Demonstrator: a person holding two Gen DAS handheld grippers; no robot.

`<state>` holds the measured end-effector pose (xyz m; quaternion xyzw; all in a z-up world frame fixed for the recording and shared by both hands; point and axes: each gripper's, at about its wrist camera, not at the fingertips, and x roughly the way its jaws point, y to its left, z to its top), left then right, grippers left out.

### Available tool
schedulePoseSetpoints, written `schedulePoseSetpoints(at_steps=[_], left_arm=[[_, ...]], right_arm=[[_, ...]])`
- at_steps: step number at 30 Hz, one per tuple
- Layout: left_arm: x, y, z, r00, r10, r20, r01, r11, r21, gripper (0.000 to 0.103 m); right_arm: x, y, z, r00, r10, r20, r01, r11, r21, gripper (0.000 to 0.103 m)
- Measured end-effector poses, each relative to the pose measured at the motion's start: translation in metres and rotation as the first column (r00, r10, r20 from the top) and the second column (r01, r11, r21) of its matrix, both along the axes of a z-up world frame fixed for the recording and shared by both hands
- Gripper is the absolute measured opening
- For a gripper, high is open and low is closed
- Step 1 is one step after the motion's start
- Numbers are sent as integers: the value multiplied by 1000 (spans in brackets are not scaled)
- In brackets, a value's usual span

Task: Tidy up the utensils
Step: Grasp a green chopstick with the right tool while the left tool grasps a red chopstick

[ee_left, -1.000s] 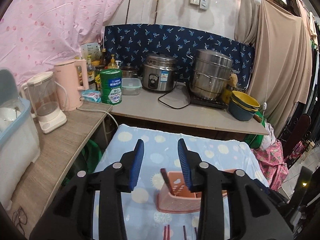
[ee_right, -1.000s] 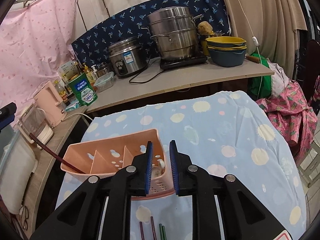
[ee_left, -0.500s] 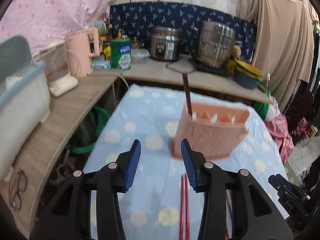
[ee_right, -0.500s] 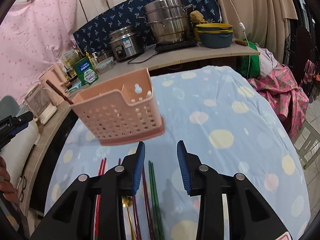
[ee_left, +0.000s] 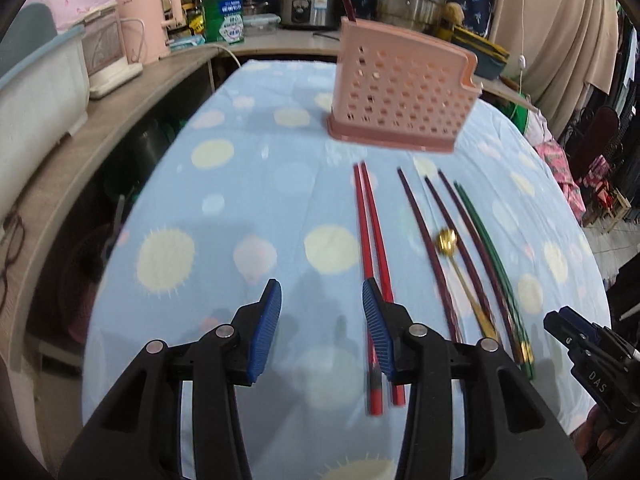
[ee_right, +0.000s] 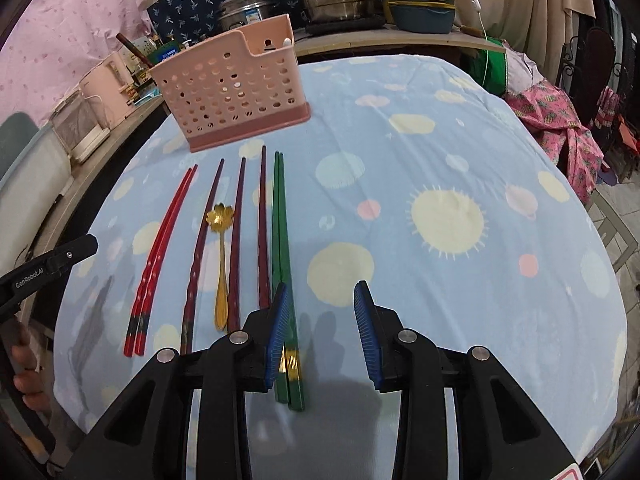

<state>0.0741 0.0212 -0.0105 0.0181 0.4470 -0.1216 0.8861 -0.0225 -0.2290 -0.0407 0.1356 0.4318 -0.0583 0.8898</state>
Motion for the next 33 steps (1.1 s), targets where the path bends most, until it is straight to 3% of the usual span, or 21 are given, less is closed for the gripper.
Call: schedulePoseSetpoints(at_steps=[9,33], left_arm=[[-24,0,-17,1000,-5,-31,5,1000,-4,40],[-36,-13,-37,995,-37,-98,37,999,-9,40]], right_arm=[[-10,7,-13,1000,17,-26,-17,1000,5,33],[-9,4,-21,999,13,-39,-13,1000,-6,30]])
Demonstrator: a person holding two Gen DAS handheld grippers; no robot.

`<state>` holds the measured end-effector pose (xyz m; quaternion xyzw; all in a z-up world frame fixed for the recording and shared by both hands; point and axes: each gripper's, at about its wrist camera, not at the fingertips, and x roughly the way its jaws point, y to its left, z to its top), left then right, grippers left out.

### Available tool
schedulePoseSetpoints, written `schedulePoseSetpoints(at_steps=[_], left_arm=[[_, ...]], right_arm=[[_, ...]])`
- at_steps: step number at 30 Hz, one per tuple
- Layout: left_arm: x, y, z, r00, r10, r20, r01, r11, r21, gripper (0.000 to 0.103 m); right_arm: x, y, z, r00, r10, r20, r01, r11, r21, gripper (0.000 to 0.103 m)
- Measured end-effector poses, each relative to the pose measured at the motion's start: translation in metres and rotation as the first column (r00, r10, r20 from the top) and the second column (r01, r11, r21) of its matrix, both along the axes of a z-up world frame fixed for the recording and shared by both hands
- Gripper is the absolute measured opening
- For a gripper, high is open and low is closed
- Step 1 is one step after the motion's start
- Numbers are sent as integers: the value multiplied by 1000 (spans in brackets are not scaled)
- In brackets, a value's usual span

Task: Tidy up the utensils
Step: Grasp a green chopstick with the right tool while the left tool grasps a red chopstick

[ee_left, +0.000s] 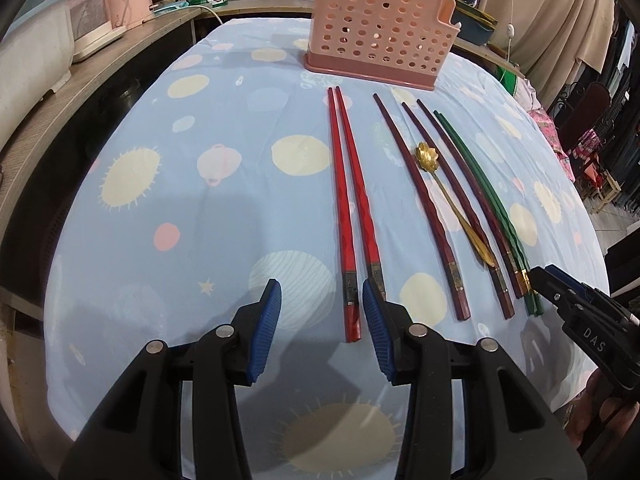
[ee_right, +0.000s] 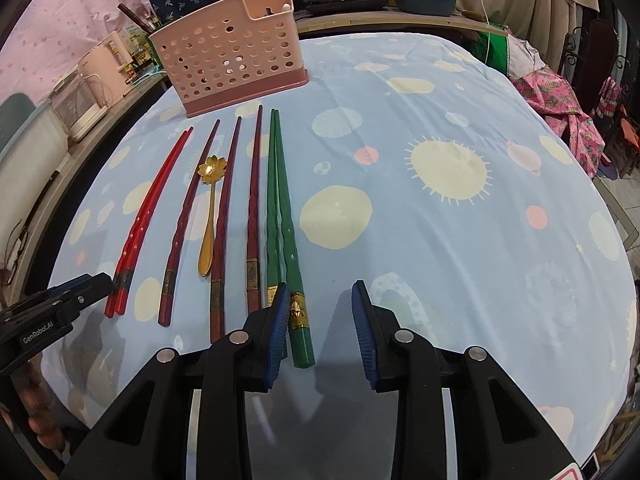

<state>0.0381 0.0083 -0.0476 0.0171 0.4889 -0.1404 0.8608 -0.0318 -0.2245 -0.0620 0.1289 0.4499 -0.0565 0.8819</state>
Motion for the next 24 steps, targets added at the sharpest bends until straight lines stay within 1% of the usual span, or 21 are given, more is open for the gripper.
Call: schedulePoseSetpoints(at_steps=[7,9,12,14,16,18,24], left_arm=[[-1,-3,-6,1000,-6,-4,6,1000,17,40],[-2,-4,-6,1000,-10,1,10,1000,27,40],[-4,-5,-7,1000,-12,9,12,999,38,40],[-4,-5,-7,1000,-13,10,13,999,38,40],[-4,-4,-7,1000,-11,11,11,999,40,39],[-4,-3,-7,1000,-11,11,11,999,37,33],[-2,1,-7,1000,-12,-2,12,1000,6,8]], right_arm=[[-1,8,-1,1000,23,-10,-23,999,-36,24],[-1,6,-2,1000,21,-9,-22,999,-34,22],[-1,5,-2,1000,17,-9,-17,999,-31,16],[-1,5,-2,1000,21,-10,-21,999,-31,11],[-1,7,-2,1000,26,-10,-26,999,-34,9],[-2,8,-2,1000,30,-9,-30,999,-35,9],[-2,9,-2,999,40,-7,-40,999,-32,8]])
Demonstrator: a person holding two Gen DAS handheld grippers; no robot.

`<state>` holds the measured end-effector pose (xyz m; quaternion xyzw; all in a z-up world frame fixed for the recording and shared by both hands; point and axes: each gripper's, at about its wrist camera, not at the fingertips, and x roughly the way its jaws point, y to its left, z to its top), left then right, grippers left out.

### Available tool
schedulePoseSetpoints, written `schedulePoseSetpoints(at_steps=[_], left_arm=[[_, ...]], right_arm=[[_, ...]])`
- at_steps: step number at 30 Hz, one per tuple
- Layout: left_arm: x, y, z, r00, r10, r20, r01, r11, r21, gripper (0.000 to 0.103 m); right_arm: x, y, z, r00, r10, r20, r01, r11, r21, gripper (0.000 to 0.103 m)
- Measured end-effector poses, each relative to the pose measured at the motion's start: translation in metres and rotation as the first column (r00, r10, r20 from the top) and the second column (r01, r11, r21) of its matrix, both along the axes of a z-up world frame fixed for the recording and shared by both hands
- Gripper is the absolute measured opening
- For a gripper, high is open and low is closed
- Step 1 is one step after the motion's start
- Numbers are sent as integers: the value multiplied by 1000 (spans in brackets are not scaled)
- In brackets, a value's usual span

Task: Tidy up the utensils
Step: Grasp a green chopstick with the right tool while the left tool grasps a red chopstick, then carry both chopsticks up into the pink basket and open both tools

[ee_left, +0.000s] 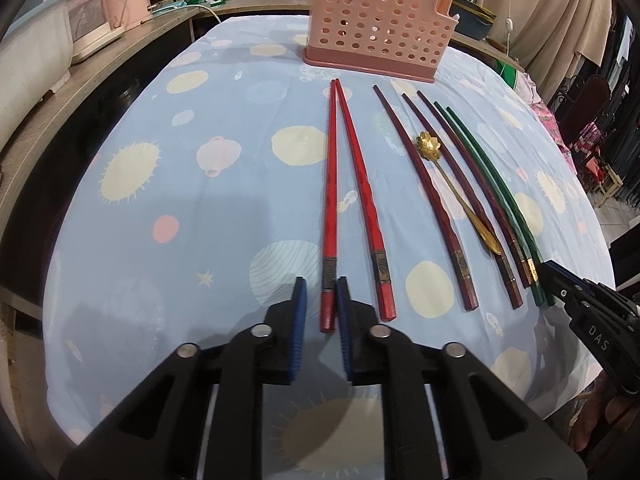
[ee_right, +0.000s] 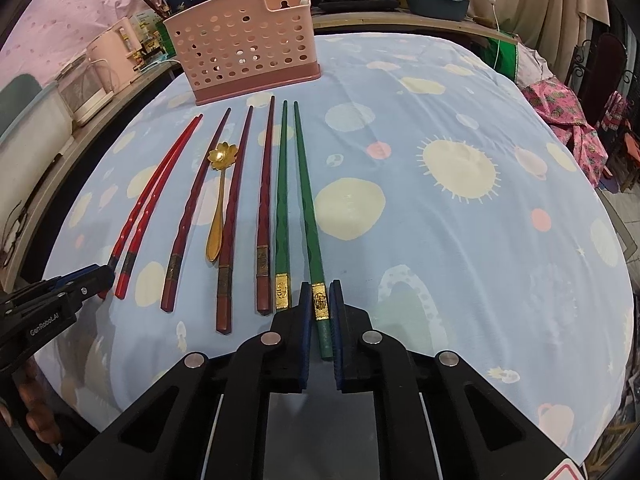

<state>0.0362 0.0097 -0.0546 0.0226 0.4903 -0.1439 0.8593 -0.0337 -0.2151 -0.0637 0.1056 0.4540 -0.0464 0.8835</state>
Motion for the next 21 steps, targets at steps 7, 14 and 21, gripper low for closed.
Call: schedulePoseSetpoints(at_steps=[7,14,21], left_arm=[[-2,-2,4,1000,-12,2,12,1000,-6,7],[-2,1,16,1000,6,19,-6,1000,-5,7],[1,7,45,997,26,71,-24,999,-33,7]], right_arm=[[-1,1,3,1000,6,9,-6,1000,2,7],[-3,-1,16,999,6,39,-7,1000,11,7],[0,-10,46,994,-10,109,7,999,34,7]])
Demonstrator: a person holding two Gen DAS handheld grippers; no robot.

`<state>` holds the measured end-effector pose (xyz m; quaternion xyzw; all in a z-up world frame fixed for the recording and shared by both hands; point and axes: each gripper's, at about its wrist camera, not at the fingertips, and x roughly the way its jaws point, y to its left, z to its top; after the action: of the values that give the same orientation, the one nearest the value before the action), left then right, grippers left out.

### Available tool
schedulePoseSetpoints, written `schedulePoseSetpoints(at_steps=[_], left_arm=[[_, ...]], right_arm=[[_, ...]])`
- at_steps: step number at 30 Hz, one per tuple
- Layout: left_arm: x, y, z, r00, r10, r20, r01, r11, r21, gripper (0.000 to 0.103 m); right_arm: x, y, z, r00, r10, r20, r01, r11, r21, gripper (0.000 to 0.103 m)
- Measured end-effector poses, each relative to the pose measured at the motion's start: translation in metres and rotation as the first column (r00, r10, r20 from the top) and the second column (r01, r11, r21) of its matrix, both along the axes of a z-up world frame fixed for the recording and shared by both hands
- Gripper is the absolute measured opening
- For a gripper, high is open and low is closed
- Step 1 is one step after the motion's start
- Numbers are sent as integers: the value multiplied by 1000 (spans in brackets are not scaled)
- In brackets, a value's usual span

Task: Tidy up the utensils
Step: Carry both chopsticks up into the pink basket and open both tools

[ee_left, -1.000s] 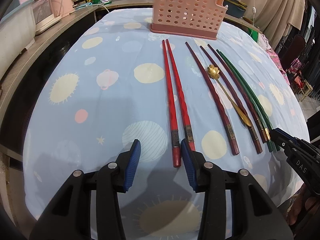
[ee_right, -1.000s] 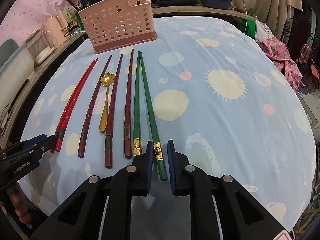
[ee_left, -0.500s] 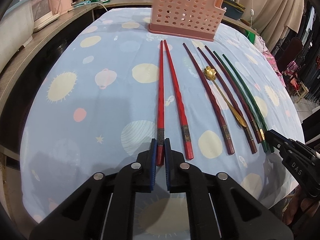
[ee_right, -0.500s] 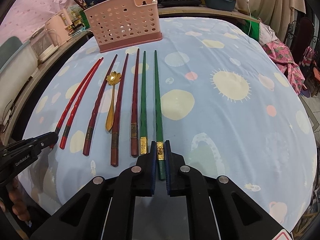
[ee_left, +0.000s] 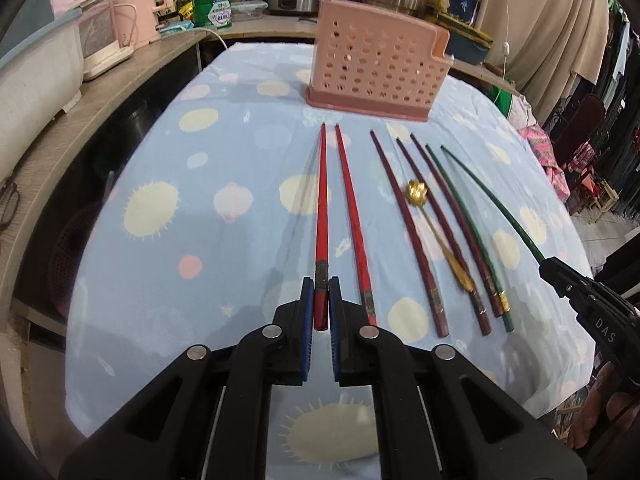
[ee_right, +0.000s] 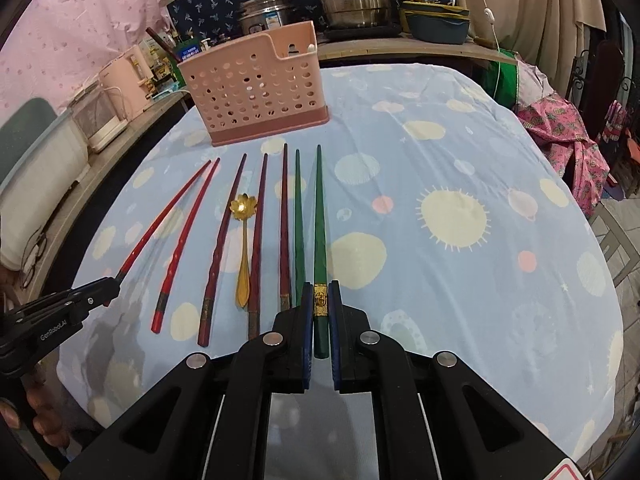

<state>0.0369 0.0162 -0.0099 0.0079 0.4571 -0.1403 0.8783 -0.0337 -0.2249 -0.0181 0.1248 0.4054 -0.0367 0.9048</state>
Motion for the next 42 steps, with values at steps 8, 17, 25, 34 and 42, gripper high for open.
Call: schedulePoseSetpoints(at_steps=[8,17,25,34,42], left_arm=[[13,6,48,994,21,103,-17,999,-46,7],[38,4,100,974,41,221,-25,997,-75,7],[63,-4,142,948,46,316,-19,996,-89,7],[89,-18,185,914,47,402,-1,993,-115,7],[105,-30,235,865,61,499,23,987,-160,7]], right_arm=[[12,-19,42,994,-33,101,29,999,42,7],[32,-31,89,976,-45,211,35,998,52,7],[50,-40,119,957,-59,284,46,998,52,7],[73,-50,145,935,-79,345,52,995,86,7],[94,-59,188,888,-101,449,47,990,130,7]])
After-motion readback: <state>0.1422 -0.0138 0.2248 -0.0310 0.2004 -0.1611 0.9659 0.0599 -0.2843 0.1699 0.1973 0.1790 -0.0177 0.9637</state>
